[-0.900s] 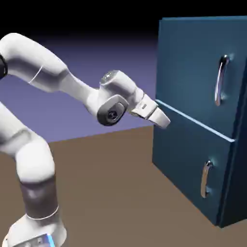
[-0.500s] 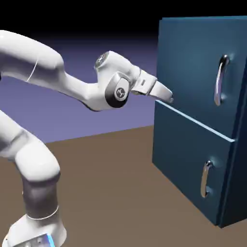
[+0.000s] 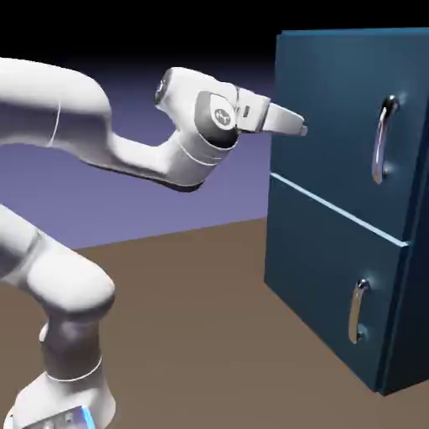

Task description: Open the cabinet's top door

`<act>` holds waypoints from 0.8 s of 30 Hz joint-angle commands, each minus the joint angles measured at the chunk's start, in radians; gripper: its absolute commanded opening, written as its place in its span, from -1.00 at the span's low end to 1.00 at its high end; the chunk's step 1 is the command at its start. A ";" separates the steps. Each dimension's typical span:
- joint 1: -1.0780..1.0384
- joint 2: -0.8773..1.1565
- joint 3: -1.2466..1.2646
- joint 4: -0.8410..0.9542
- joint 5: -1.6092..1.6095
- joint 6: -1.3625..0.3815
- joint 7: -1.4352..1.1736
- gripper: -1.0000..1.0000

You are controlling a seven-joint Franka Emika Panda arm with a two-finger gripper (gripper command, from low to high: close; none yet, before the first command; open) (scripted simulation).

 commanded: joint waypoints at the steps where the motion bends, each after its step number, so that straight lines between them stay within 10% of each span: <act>1: 0.016 -0.006 -0.018 0.011 -0.044 0.000 0.031 0.00; 24: 0.388 -0.137 -0.438 0.264 -1.044 -0.001 0.750 0.00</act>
